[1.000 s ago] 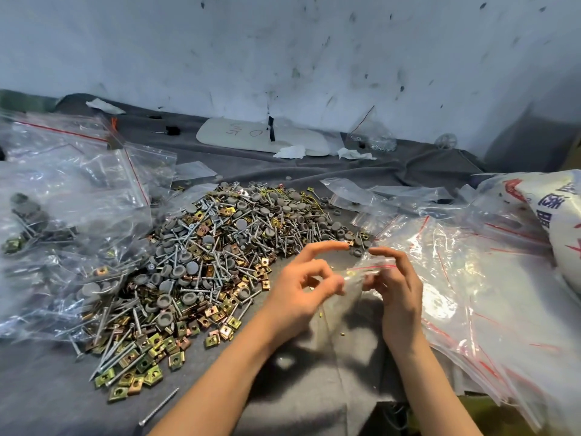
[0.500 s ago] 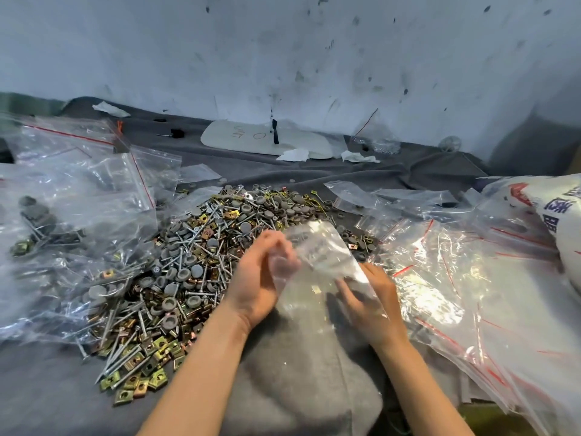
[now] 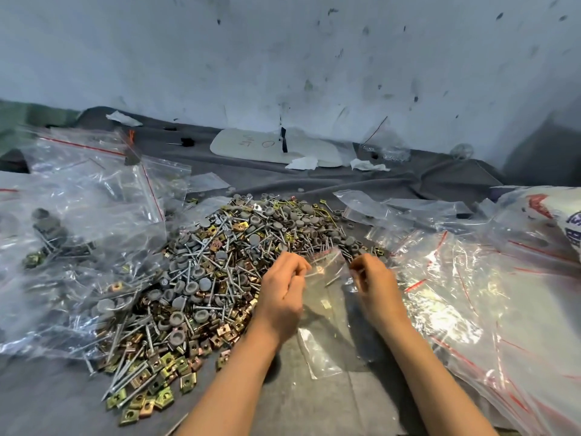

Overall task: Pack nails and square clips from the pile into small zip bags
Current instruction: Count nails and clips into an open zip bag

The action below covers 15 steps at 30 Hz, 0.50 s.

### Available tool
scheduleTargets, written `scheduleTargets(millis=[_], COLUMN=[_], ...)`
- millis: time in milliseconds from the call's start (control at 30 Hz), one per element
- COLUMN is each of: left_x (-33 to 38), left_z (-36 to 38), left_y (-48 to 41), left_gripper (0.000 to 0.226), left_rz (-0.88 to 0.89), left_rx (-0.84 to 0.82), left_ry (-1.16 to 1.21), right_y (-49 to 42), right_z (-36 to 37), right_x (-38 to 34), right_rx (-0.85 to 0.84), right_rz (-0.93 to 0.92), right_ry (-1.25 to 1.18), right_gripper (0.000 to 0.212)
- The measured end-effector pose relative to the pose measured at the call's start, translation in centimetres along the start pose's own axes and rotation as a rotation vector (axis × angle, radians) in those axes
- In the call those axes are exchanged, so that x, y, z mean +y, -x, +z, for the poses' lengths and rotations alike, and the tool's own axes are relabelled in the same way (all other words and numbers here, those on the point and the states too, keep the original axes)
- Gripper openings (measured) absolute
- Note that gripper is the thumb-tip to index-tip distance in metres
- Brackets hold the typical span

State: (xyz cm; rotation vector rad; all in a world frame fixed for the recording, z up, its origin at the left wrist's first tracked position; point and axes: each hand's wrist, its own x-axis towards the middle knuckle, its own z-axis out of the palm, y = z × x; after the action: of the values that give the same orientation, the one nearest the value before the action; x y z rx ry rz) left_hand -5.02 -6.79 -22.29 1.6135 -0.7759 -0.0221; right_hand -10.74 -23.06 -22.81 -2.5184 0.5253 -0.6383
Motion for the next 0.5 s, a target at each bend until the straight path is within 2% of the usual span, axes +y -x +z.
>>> scheduleTargets(millis=[100,167,233,333,500], left_x=[-0.18,-0.27,-0.27,-0.30,-0.18], left_z=[0.17,0.22,0.19,0.09,-0.21], left_y=[0.01,-0.06,-0.13,0.01,0.04], left_gripper=[0.014,0.015,0.017,0.018,0.018], left_rz=[-0.022,-0.016,-0.011,-0.034,-0.029], left_rx=[-0.005,0.016,0.038,0.051,0.049], left_ry=[0.043,0.046,0.061,0.120,0.152], right_y=[0.22,0.67,0.71,0.49,0.23], right_z=[-1.31,-1.00,-0.50,-0.53,-0.93], right_x=[0.77,0.87,1.14,1.09,1.27], right_rx=[-0.071,-0.151,-0.155,-0.127,-0.229], right_rz=[-0.047,-0.120,-0.164,-0.203,-0.244], right_ry=[0.008,0.098,0.193,0.223,0.212], right_gripper=[0.008,0.019,0.026,0.017,0.015])
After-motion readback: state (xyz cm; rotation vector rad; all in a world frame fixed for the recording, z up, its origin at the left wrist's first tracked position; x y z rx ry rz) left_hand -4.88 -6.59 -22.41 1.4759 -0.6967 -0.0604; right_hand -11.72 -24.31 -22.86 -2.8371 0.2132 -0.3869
